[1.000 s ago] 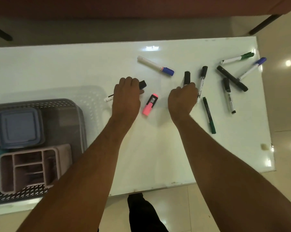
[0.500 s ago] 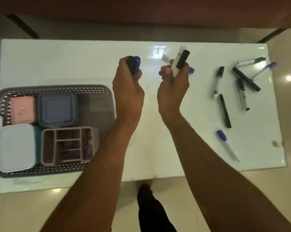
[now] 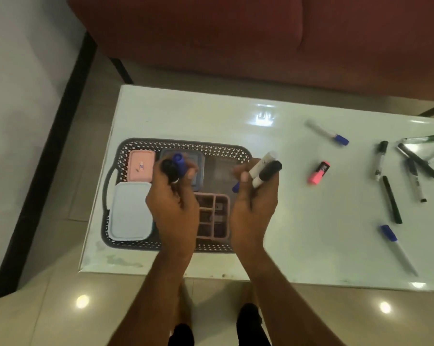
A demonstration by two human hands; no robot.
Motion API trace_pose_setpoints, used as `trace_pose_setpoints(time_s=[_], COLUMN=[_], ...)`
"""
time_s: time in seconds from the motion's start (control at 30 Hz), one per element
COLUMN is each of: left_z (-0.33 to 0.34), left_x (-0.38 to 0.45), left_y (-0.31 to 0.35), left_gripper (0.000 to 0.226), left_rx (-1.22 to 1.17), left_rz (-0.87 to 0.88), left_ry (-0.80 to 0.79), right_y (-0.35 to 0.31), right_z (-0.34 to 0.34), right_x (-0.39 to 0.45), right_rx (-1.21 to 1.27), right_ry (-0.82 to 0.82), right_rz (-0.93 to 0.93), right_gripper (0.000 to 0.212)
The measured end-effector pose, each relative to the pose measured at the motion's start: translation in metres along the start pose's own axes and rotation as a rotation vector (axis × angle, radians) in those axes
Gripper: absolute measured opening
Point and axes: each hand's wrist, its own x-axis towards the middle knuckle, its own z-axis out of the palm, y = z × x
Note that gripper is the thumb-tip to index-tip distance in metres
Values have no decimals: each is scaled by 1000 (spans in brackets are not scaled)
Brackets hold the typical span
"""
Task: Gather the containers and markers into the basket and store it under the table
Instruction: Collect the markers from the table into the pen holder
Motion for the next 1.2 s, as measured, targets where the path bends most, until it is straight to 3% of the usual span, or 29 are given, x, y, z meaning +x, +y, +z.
trace_pose_setpoints(time_s=[0.17,0.43,0.67,0.8,1.2], left_z=[-40,-26,-23,-19,-16], left_x=[-4,-11,-10,-10,-10], left_y=[-33,-53,-68,-73,-67], left_gripper=[34,32,43,39,42], left_rx=[-57,-46,-64,-32,34], left_rz=[-99,-219,-144,-137,-82], left_ry=[65,-22,-83,-81,-55], right_y=[20,40,45,55,59], right_z=[10,27,29,29,22], right_x=[-33,-42,-50,-47,-46], right_rx=[-30,-49,-113,-118,-89], right_ry=[28,110,124,68,-36], right_rz=[65,144,148,165,234], right_gripper=[17,29,66,49,42])
